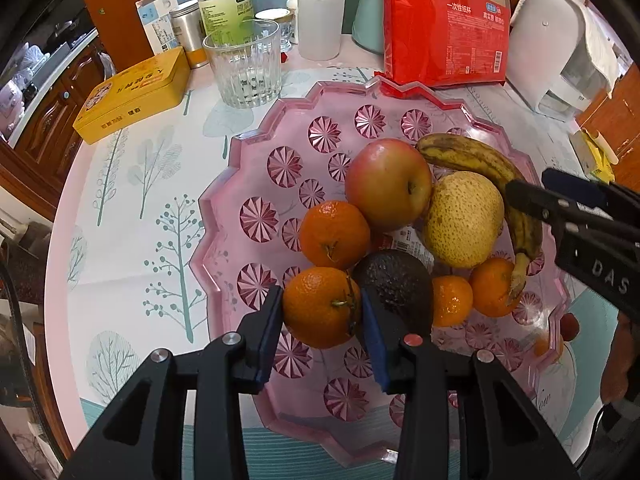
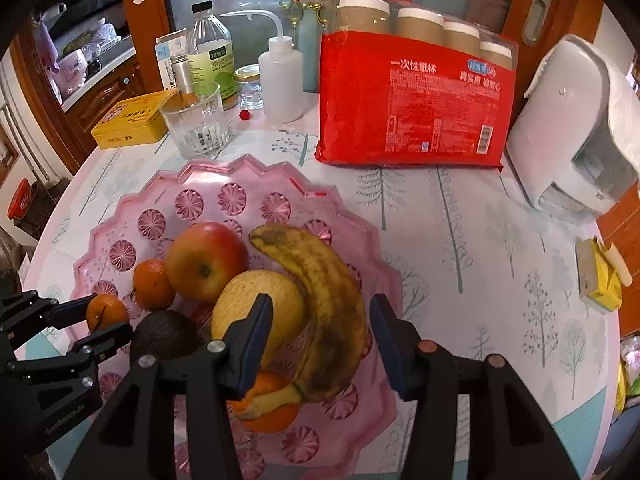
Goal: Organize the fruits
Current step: 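Carry the banana and mandarin into the pink bowl and open both tools, then withdraw both tools from the bowl toward the lychee and small orange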
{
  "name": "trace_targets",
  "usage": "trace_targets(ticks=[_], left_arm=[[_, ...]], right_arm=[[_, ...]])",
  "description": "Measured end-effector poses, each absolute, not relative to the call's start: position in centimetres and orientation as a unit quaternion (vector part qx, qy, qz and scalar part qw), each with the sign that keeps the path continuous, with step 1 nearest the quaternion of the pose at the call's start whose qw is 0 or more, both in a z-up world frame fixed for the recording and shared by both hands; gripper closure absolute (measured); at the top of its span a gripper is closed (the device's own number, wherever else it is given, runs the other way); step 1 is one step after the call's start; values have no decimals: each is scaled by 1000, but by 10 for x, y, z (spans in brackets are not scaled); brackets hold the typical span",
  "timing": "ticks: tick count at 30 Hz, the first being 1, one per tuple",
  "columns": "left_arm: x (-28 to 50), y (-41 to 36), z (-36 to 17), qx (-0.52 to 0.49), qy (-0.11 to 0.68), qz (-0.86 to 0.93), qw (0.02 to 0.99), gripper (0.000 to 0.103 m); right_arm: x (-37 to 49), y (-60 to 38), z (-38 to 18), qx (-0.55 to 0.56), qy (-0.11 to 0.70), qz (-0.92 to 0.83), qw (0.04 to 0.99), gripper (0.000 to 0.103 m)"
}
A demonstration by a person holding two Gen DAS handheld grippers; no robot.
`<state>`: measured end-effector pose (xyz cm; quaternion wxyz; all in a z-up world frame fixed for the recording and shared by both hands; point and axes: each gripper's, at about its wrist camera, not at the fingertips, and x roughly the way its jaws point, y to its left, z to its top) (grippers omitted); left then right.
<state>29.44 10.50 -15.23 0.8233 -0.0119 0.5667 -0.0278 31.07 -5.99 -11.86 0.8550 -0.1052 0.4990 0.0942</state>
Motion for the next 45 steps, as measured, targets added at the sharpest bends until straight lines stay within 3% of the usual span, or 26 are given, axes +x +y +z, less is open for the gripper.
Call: trace_targets(ticks=[2, 4, 6, 8, 18, 45], left_arm=[[293, 104, -152, -8, 566, -26, 824, 64], [289, 103, -150, -4, 561, -24, 828, 55], [285, 102, -145, 1, 552, -21, 834, 38], [282, 100, -139, 10, 541, -16, 841, 31], [261, 95, -121, 19, 526, -12, 850, 18], [181, 69, -55, 18, 481, -51, 875, 17]], right_arm=[[307, -62, -119, -96, 502, 95, 854, 52], [302, -63, -117, -84, 505, 96, 854, 52], [298, -65, -115, -74, 507, 98, 853, 52], [294, -66, -113, -63, 510, 100, 852, 52], [270, -67, -105, -48, 515, 100, 850, 52], [179, -101, -34, -33, 472, 73, 878, 52]])
